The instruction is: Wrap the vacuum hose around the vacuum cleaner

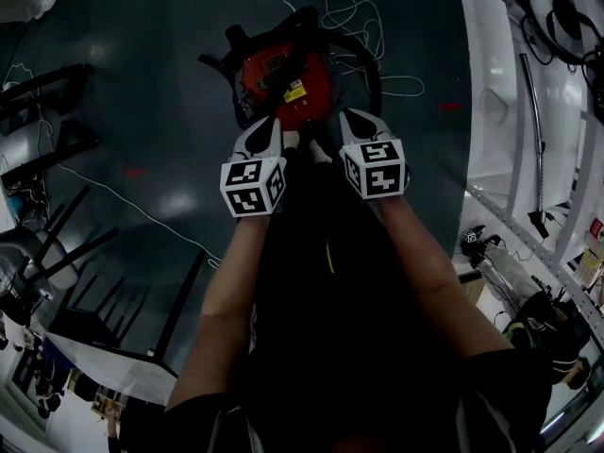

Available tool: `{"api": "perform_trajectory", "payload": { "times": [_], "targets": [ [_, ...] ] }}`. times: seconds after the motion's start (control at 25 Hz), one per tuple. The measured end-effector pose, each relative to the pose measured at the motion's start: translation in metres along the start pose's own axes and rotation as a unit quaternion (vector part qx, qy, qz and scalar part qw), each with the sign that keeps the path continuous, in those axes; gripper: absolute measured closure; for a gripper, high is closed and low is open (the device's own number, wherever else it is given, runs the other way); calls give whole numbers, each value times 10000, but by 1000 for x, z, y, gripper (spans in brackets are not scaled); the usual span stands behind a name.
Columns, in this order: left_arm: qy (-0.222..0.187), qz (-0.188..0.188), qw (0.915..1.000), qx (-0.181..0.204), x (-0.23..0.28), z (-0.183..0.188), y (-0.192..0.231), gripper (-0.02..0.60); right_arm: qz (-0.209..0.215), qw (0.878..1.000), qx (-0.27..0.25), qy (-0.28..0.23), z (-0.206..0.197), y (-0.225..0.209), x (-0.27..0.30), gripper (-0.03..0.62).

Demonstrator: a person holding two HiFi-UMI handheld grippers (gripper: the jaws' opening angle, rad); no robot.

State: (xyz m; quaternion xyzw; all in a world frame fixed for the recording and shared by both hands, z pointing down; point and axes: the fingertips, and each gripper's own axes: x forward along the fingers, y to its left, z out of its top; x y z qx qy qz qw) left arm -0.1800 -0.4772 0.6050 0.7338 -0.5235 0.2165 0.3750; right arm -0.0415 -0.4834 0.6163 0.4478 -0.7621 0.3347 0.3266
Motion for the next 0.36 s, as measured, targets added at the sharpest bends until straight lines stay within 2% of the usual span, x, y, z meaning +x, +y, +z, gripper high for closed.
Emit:
{"api": "perform_trajectory", "payload": {
  "times": [0.36],
  "targets": [
    [62, 7, 10000, 43, 2, -1, 3, 572, 3, 10000, 18, 2, 2, 3, 3, 599]
  ]
}}
